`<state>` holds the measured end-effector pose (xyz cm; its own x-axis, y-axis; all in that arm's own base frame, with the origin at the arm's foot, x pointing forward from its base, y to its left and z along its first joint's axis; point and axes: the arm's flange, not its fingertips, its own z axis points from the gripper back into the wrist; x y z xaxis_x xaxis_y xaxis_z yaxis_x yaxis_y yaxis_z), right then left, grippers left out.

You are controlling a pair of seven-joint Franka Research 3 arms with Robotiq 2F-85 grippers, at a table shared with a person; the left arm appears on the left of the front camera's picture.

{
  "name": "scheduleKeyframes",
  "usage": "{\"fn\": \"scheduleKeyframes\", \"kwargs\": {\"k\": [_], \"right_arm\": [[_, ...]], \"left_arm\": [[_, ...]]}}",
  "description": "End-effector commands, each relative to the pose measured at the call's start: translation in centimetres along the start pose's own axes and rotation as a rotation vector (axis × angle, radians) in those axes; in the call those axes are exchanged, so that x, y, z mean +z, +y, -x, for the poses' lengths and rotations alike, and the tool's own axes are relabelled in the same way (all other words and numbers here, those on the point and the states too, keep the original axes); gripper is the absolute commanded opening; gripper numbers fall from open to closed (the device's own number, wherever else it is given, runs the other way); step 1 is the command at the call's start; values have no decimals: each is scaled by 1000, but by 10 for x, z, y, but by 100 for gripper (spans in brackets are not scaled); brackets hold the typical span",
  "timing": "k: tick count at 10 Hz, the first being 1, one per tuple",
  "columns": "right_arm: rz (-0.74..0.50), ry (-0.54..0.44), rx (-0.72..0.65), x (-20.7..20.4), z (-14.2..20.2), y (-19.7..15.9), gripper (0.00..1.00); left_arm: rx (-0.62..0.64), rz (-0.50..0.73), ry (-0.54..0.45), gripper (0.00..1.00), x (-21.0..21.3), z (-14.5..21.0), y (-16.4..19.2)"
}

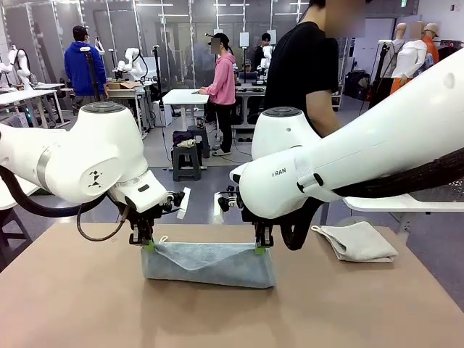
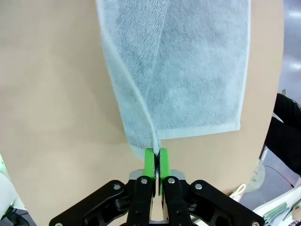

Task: Fold the towels and place them in the basket.
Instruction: When a person lays out a Towel with hook on the table, fold it in half twice.

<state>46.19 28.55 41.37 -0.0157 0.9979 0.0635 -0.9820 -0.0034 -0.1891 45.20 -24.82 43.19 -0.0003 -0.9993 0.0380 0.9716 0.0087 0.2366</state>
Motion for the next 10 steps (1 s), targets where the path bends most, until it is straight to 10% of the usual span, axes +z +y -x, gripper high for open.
{"fn": "scheduleKeyframes", "kwargs": {"k": [1, 10], "right_arm": [[0, 13, 11, 1, 10, -7, 5], [-12, -1, -25, -7, 10, -19, 5]], "left_arm": [[35, 11, 38, 7, 1, 1, 7], [36, 42, -13, 7, -4, 7, 18]]}}
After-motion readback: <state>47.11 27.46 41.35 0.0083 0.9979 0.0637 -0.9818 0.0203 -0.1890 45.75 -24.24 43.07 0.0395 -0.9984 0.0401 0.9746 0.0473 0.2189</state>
